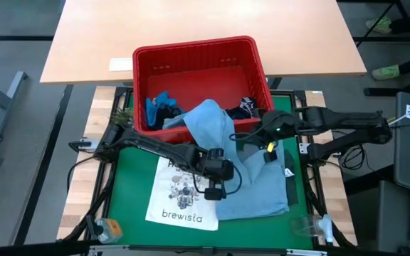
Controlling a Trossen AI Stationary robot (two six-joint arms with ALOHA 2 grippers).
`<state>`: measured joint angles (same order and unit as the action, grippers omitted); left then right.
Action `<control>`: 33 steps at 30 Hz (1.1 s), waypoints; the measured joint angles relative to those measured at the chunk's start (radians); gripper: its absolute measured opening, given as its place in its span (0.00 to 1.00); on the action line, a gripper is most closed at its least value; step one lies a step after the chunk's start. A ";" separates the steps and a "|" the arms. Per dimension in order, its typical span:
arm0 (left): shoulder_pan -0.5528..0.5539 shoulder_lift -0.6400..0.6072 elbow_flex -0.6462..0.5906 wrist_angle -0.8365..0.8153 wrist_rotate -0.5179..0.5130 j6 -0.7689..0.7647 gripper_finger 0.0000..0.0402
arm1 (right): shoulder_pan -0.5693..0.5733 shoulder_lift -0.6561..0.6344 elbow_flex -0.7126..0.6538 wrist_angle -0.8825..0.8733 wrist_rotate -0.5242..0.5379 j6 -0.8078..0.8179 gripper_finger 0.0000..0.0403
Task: Fold Laundry from Bin
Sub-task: Fold the light blue jeans
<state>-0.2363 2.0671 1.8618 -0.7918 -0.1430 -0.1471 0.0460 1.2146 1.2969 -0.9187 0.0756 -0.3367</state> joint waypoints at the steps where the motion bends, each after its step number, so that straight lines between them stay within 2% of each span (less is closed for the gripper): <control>1: -0.002 0.011 0.000 0.002 -0.002 0.006 0.03 | 0.000 0.014 0.000 -0.002 -0.001 0.000 0.31; 5: -0.012 0.049 0.000 0.010 -0.010 -0.005 0.07 | 0.000 0.048 0.000 -0.001 -0.014 0.000 0.31; 14: -0.012 0.046 0.019 0.039 -0.016 0.002 0.26 | 0.000 0.028 0.000 -0.005 -0.017 0.000 0.31; 27: 0.012 0.040 0.360 -0.271 -0.028 0.026 0.29 | 0.000 -0.009 0.000 -0.095 -0.017 -0.001 0.31; 33: 0.090 0.039 0.458 -0.280 -0.032 0.022 0.29 | 0.000 -0.027 0.000 -0.151 0.002 -0.008 0.31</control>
<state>-0.1466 2.1063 2.3200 -1.0718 -0.1752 -0.1248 0.0460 1.1878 1.2964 -1.0696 0.0778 -0.3447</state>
